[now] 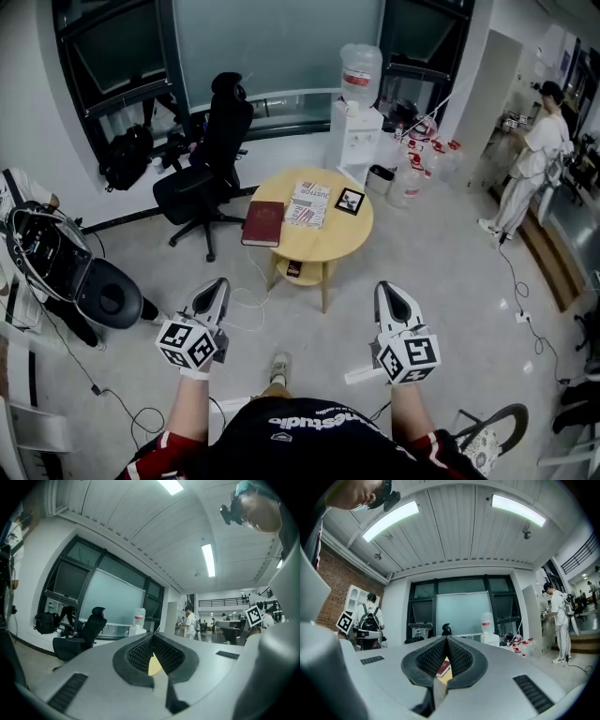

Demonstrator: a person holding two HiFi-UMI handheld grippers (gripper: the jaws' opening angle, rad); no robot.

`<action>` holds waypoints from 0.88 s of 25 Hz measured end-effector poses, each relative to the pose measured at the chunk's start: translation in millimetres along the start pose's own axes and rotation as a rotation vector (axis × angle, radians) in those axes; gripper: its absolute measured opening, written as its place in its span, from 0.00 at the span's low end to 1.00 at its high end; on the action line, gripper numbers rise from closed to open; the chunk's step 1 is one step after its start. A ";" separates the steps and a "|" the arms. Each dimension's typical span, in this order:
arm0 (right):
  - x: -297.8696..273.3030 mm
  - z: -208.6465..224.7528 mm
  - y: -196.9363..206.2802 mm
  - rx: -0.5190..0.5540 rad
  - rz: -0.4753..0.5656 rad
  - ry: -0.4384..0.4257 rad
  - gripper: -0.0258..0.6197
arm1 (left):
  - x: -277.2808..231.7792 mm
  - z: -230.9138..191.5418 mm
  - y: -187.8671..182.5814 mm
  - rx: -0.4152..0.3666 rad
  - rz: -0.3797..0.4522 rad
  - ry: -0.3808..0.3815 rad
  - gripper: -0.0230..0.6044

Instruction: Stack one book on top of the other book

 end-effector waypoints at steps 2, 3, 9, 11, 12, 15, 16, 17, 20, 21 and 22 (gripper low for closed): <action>-8.6 1.3 -1.1 0.004 -0.004 -0.004 0.08 | -9.1 -5.6 0.1 0.005 -0.002 0.000 0.06; -16.5 2.8 1.1 0.008 -0.005 -0.004 0.08 | -16.5 -11.8 3.1 0.009 -0.002 0.002 0.06; -57.8 16.4 3.2 0.011 0.004 0.013 0.08 | -59.1 -38.9 11.5 0.026 -0.001 0.021 0.06; -71.6 20.1 2.4 0.012 0.010 0.017 0.08 | -73.7 -46.7 11.0 0.024 -0.002 0.030 0.06; -78.5 21.7 2.9 0.013 0.013 0.019 0.08 | -80.9 -51.3 11.4 0.024 -0.001 0.035 0.06; -100.2 25.8 2.6 0.016 0.018 0.024 0.08 | -102.5 -66.2 10.3 0.026 0.003 0.044 0.06; -108.2 27.1 2.2 0.017 0.020 0.026 0.08 | -110.1 -71.6 9.4 0.026 0.004 0.047 0.06; -116.7 28.4 2.3 0.019 0.022 0.028 0.08 | -117.9 -77.3 9.0 0.027 0.004 0.050 0.06; -142.4 31.1 3.4 0.022 0.027 0.033 0.08 | -141.6 -94.8 8.2 0.028 0.003 0.064 0.06; -149.7 31.3 2.9 0.023 0.029 0.036 0.08 | -148.8 -100.1 7.1 0.027 0.000 0.070 0.06; -156.4 31.6 2.7 0.024 0.030 0.040 0.08 | -155.6 -105.3 6.2 0.026 -0.002 0.076 0.06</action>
Point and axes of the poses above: the fingertips, and each gripper's own axes: x backward along the fingers, z to its right, y out of its underside, the point moved 9 cm from there along x, backward along the fingers, and after that the axes turned 8 degrees about z, right-handed, at the moved point
